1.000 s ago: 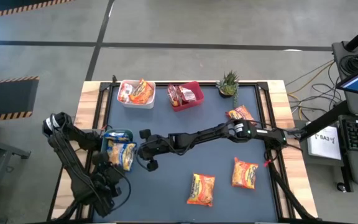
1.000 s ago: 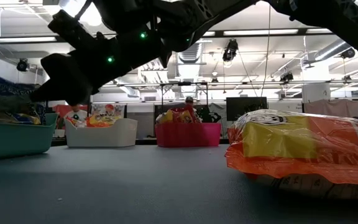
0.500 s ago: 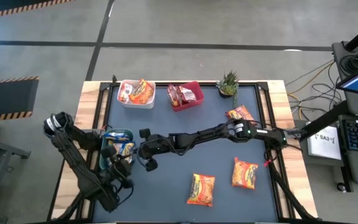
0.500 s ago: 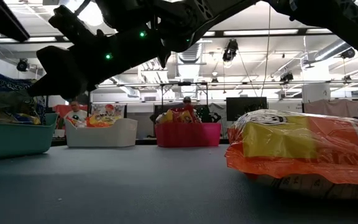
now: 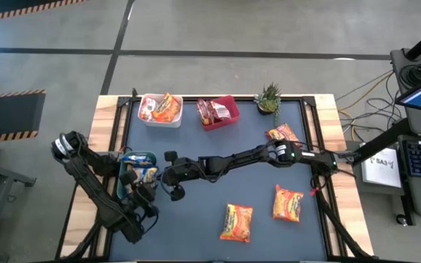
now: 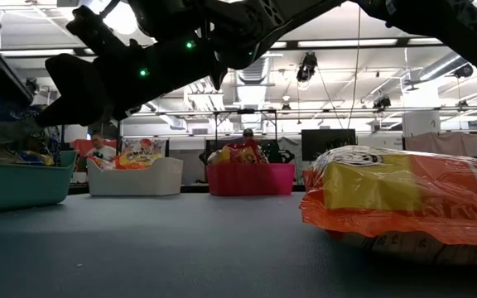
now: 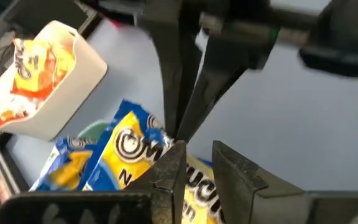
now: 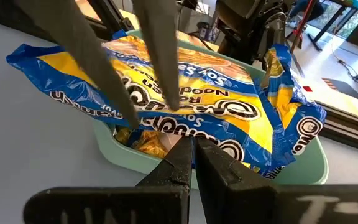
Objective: Sort Maruchan noodles
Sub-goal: Stack the blue noodle pack on top of the blue noodle pack, then put the red noodle pack into the red bin
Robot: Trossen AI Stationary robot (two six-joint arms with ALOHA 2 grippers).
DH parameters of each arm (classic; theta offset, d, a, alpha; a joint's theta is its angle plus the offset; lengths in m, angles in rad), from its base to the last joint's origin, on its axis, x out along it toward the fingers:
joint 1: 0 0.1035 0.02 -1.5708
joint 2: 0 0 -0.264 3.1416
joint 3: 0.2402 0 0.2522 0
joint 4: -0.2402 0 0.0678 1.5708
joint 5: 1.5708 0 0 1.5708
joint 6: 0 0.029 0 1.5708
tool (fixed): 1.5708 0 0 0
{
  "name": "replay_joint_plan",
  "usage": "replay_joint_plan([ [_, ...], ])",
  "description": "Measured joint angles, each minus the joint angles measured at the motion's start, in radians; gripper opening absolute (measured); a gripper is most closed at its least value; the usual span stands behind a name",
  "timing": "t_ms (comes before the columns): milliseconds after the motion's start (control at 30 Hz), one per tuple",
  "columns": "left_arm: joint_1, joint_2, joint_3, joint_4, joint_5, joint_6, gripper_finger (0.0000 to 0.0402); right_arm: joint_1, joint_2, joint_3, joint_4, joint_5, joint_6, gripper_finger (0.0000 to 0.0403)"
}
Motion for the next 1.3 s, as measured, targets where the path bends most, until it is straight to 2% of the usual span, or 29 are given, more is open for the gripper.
replay_joint_plan([
  [200, 0.001, 0.000, -0.018, -0.021, 0.108, 0.003, 0.0055, 0.000, 0.000, 0.000, 0.000, 0.000, 0.008, 0.0008],
  [400, 0.000, 0.000, -0.018, -0.060, 0.154, -0.003, 0.0050, 0.000, 0.000, 0.000, -0.001, 0.006, 0.008, 0.0009],
  [533, 0.000, 0.000, -0.018, -0.093, 0.205, -0.019, 0.0047, 0.000, 0.000, 0.000, -0.024, 0.073, -0.003, 0.0009],
  [767, 0.000, 0.000, -0.014, -0.099, 0.220, -0.030, 0.0047, 0.000, -0.016, 0.000, -0.106, 0.088, -0.002, 0.0009],
  [933, -0.003, -0.005, 0.046, -0.144, 0.173, -0.016, 0.0047, 0.000, -0.053, 0.000, -0.197, 0.088, 0.006, 0.0009],
  [1100, -0.005, -0.021, 0.151, -0.200, 0.109, 0.074, 0.0047, 0.000, -0.114, -0.001, -0.310, 0.087, 0.008, 0.0009],
  [1200, -0.005, -0.037, 0.226, -0.200, 0.021, 0.181, 0.0047, 0.000, -0.153, -0.010, -0.374, 0.086, 0.009, 0.0009],
  [1300, -0.005, -0.055, 0.295, -0.198, -0.113, 0.299, 0.0047, 0.002, -0.188, -0.032, -0.434, 0.072, 0.011, 0.0009],
])
